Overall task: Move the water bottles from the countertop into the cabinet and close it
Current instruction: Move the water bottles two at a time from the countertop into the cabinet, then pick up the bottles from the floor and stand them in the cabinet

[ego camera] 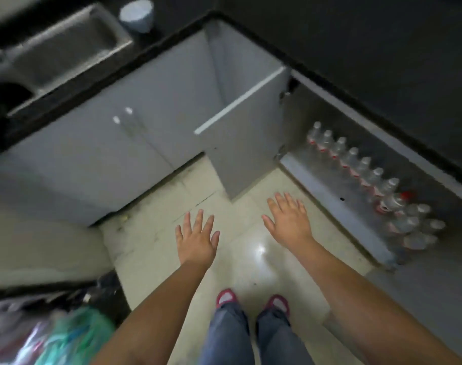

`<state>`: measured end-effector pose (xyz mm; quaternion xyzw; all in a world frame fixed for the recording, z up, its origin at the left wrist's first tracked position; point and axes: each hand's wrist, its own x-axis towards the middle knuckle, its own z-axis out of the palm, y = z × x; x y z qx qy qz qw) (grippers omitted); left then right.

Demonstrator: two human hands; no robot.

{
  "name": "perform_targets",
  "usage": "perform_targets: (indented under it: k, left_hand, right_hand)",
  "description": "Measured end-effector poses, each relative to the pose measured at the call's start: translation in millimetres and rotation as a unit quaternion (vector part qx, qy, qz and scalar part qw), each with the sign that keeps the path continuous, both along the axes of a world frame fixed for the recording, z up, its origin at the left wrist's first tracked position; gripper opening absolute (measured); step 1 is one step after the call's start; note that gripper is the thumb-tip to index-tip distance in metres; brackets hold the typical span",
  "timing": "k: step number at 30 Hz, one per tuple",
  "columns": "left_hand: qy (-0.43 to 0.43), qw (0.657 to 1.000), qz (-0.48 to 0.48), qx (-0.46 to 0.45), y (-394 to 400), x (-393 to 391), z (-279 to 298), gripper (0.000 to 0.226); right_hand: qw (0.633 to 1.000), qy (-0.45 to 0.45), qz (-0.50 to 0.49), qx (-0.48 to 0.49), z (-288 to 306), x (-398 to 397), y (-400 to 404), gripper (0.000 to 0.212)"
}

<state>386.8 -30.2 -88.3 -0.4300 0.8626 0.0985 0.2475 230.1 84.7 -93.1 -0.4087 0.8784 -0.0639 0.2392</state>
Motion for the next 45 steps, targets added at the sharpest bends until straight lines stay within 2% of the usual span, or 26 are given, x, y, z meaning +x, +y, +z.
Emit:
perform_targets:
  k: [3,8,17,19,21,23,24,25,28,31,34,37,40,43,45]
  left_hand:
    - [-0.008,0.992,0.126,-0.009,-14.2,87.7,7.7,0.051]
    - [-0.010,0.954,0.300,-0.016,-12.4,221.2,3.8,0.052]
    - [0.019,0.865,0.501,0.020,41.5,392.9,-41.9,0.053]
    - [0.019,0.852,0.524,0.017,59.1,416.8,-63.7,0.062]
    - [0.017,0.842,0.539,0.007,72.7,436.3,-89.5,0.082]
    - [0.025,0.814,0.580,0.029,84.6,447.6,-109.2,0.071]
    - [0.024,0.801,0.597,0.045,89.1,451.8,-121.5,0.061]
    - [0.026,0.787,0.613,0.060,93.8,455.4,-135.4,0.054]
    - [0.026,0.750,0.656,0.080,103.4,464.6,-189.6,0.054]
    - [0.038,0.698,0.704,0.126,116.2,467.5,-265.0,0.058]
    - [0.048,0.657,0.735,0.161,119.5,465.7,-343.7,0.061]
    - [0.053,0.633,0.753,0.170,114.2,464.4,-413.3,0.058]
    - [0.047,0.644,0.743,0.176,106.1,464.4,-462.7,0.054]
    - [0.036,0.661,0.732,0.161,98.7,465.5,-482.3,0.036]
    - [0.028,0.705,0.689,0.165,88.6,464.6,-480.8,0.031]
  right_hand:
    - [0.993,-0.004,0.119,0.008,5.1,63.2,-49.1,0.054]
    - [0.959,-0.020,0.281,0.017,1.7,170.4,-111.0,0.053]
    - [0.896,0.000,0.434,0.090,-37.0,328.4,-142.4,0.051]
    - [0.880,-0.003,0.462,0.112,-52.9,353.5,-141.7,0.051]
    - [0.870,0.008,0.480,0.109,-76.9,375.9,-140.9,0.057]
    - [0.865,0.010,0.493,0.099,-103.4,392.7,-137.3,0.076]
    - [0.855,0.017,0.506,0.114,-117.4,399.6,-137.7,0.077]
    - [0.845,0.023,0.515,0.143,-130.9,405.1,-137.3,0.072]
    - [0.816,0.026,0.549,0.181,-180.0,416.2,-140.3,0.056]
    - [0.788,0.037,0.579,0.207,-249.4,422.2,-134.4,0.052]
    - [0.780,0.031,0.592,0.203,-328.4,415.1,-128.4,0.052]
    - [0.768,0.034,0.606,0.205,-401.6,404.8,-124.5,0.040]
    - [0.766,0.039,0.604,0.216,-455.8,398.1,-125.2,0.041]
    - [0.787,0.011,0.579,0.214,-488.1,401.0,-124.7,0.056]
    - [0.798,-0.011,0.560,0.225,-497.8,404.5,-127.1,0.053]
